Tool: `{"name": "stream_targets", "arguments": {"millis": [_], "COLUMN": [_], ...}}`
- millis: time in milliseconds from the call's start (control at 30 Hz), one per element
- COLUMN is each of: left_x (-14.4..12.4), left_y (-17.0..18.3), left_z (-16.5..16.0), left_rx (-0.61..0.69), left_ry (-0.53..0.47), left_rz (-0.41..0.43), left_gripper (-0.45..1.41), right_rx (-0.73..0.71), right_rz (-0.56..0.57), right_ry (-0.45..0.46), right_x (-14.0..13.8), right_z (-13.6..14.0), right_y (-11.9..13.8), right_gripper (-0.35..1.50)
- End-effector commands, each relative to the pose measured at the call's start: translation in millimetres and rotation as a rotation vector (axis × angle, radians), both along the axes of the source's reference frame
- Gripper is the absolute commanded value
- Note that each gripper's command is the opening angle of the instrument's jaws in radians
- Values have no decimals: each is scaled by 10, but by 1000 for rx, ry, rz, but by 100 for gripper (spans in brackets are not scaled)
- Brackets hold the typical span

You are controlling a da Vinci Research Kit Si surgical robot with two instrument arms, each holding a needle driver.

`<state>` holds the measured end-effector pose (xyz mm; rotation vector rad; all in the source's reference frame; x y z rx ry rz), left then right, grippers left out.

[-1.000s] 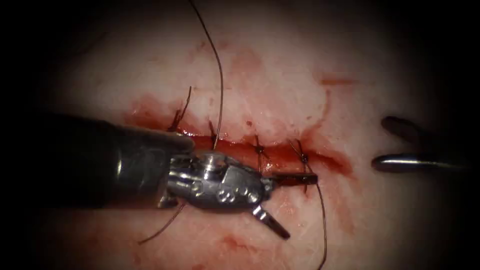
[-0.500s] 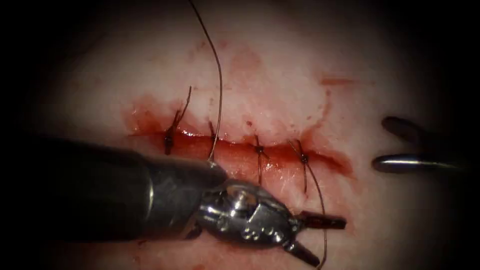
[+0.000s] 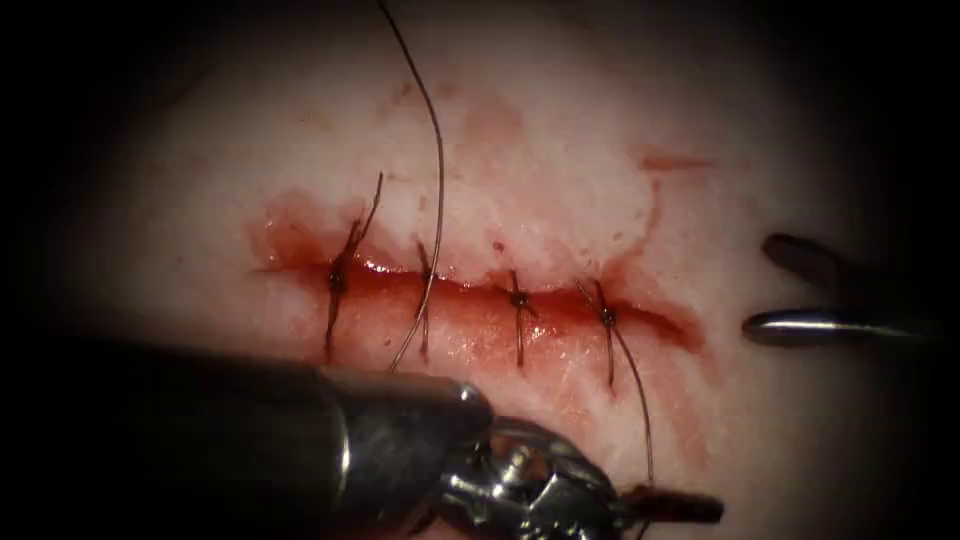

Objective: Wound Closure

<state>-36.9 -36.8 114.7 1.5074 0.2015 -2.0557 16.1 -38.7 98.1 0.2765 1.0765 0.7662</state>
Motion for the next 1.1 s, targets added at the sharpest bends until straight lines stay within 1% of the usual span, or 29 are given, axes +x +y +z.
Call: {"name": "stream_targets", "arguments": {"millis": [33, 67, 267, 367, 567, 633, 667, 733, 800, 867, 967, 1000, 1100], "left_x": [-3, 0, 20, 31, 45, 48, 49, 52, 57, 64, 72, 74, 76], "left_y": [0, 1, 23, 38, 55, 60, 63, 68, 75, 84, 95, 98, 100], "left_z": [5, 6, 8, 4, -9, -14, -16, -19, -25, -31, -40, -42, -44], "left_rx": [2, 0, -6, -6, 11, 19, 23, 30, 39, 53, 69, 72, 75], "left_ry": [-2, -4, 18, 20, 13, 2, -7, -22, -34, -57, -77, -79, -81], "left_rz": [4, 2, -125, -161, -198, -211, -220, -231, -238, -256, -275, -278, -287], "left_gripper": [-15, -45, -45, -45, -45, -45, -45, -45, -45, -45, -45, -45, -45], "right_rx": [1, 1, 1, 1, 0, 6, 16, -88, -155, -203, -263, -302, -334], "right_rz": [0, 0, 2, 2, 3, -17, -28, -116, -188, -221, -272, -313, -360], "right_ry": [2, 2, 1, 1, 0, 20, 24, 8, -30, -33, -11, -20, -50], "right_x": [7, 8, 10, 11, 13, 18, 20, 27, 34, 38, 46, 50, 63], "right_z": [4, 4, 4, 4, 4, 3, 2, -2, -7, -12, -16, -17, -18], "right_y": [-3, -3, -3, -4, -4, -7, -9, -14, -17, -19, -25, -29, -38], "right_gripper": [137, 137, 137, 137, 137, 137, 133, 130, 130, 130, 130, 131, 131]}}
